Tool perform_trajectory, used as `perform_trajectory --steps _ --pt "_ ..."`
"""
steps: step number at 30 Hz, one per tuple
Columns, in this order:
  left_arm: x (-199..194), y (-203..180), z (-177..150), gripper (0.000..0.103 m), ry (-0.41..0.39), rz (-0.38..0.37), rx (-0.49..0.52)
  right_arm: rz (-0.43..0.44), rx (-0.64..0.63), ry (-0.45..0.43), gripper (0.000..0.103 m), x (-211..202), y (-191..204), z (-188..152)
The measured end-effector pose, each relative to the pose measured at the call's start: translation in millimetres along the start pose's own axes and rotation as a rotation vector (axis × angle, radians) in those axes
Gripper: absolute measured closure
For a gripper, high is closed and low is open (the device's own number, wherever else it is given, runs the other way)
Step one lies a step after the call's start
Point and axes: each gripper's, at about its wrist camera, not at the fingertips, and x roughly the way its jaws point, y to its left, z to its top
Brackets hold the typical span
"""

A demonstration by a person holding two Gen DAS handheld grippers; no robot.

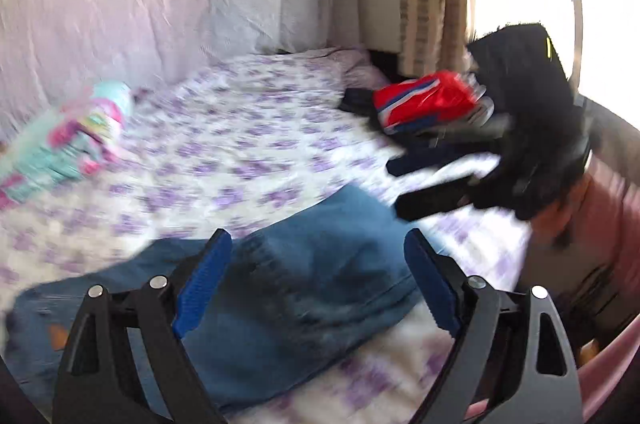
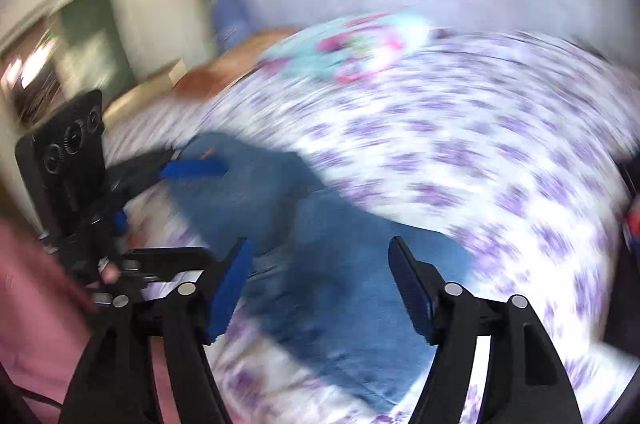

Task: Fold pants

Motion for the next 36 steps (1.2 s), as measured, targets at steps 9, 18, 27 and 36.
perform_trajectory --steps 9,18,27,36 --pt "109 33 -16 0.023 0.281 -0.205 -0.305 -0.087 0.401 -0.006 0.033 42 -65 -41" --pt "85 34 -18 0.024 0.235 -0.163 -0.262 -0.264 0.351 -0.076 0.036 32 -43 -30" --pt "10 85 -31 0.015 0.107 0.053 -0.32 -0.333 0.184 -0.002 0.035 83 -12 -45" --pt "-13 99 -52 0.015 0.095 0.085 -0.354 -0.245 -0.101 -0.053 0.058 56 72 -32"
